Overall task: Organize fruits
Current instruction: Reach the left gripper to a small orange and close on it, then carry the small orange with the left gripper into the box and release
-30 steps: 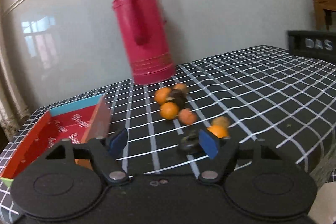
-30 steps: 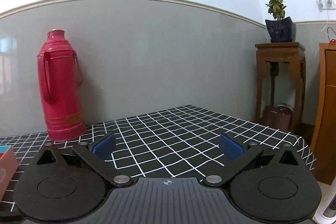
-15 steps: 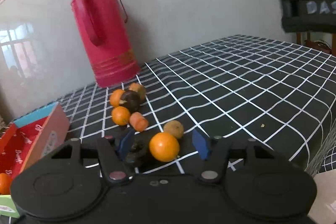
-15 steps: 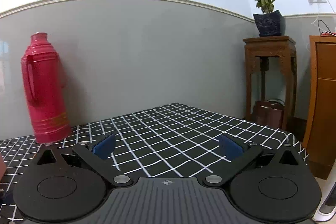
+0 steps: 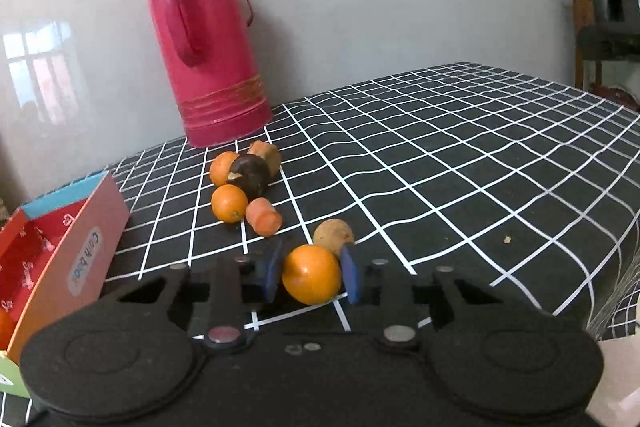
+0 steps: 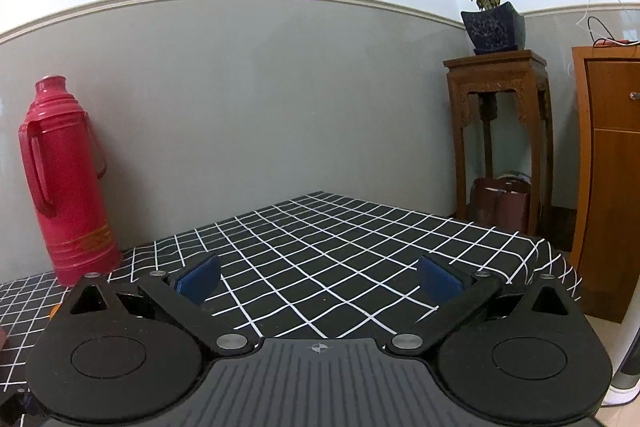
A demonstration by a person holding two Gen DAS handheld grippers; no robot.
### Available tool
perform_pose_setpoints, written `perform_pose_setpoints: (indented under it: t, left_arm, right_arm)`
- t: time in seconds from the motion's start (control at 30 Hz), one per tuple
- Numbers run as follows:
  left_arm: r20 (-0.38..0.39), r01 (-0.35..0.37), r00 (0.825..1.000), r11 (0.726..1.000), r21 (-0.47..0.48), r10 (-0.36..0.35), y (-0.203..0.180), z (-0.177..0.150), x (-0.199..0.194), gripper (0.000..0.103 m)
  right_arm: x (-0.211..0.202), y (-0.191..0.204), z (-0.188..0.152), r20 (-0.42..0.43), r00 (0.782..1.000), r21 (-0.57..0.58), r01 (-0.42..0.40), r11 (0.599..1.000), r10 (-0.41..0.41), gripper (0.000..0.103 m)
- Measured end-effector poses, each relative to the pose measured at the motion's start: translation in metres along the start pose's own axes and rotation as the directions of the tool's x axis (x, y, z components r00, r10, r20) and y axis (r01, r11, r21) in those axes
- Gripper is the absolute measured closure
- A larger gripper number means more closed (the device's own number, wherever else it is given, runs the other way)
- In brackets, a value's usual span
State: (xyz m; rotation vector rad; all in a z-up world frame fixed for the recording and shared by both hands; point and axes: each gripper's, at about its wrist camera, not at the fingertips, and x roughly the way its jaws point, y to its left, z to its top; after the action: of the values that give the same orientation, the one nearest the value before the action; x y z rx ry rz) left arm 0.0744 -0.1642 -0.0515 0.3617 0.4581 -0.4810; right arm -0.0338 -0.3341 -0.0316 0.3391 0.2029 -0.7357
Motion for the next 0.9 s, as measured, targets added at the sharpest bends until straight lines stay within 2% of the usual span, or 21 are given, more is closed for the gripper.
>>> perform_pose_setpoints:
  t: [0.3, 0.4, 0.53, 0.6, 0.73, 0.9]
  left_arm:
    - [0.063, -0.041, 0.997, 0.999, 0.015, 0.039, -0.003, 0.001, -0.012, 0.081]
    - [0.103, -0.094, 0.99, 0.996, 0.011, 0.092, 0.001, 0.003, -0.018, 0.081]
    - [0.146, -0.181, 0.972, 0.983, -0.034, 0.184, 0.017, 0.008, -0.026, 0.081]
    - [0.153, -0.23, 0.959, 0.97, -0.072, 0.239, 0.031, 0.011, -0.028, 0.081]
    - [0.16, -0.343, 0.918, 0.929, -0.142, 0.363, 0.061, 0.016, -0.035, 0.081]
    - [0.089, -0.462, 0.869, 0.862, -0.21, 0.487, 0.101, 0.018, -0.034, 0.081]
  right_arm:
    - [-0.002, 0.003, -0.001, 0.013, 1.0, -0.013, -0.007, 1.0, 0.007, 0.0]
    - [-0.002, 0.004, -0.002, 0.012, 1.0, -0.019, -0.001, 1.0, 0.001, 0.0]
    - [-0.003, 0.008, -0.002, 0.029, 0.999, -0.05, 0.046, 0.998, -0.044, 0.0]
    - [-0.002, 0.01, -0.002, 0.036, 0.997, -0.056, 0.064, 0.996, -0.062, 0.0]
    - [-0.004, 0.014, -0.002, 0.04, 0.997, -0.05, 0.061, 0.997, -0.059, 0.0]
    - [-0.006, 0.029, -0.005, 0.027, 1.0, -0.069, 0.011, 0.998, -0.009, 0.0]
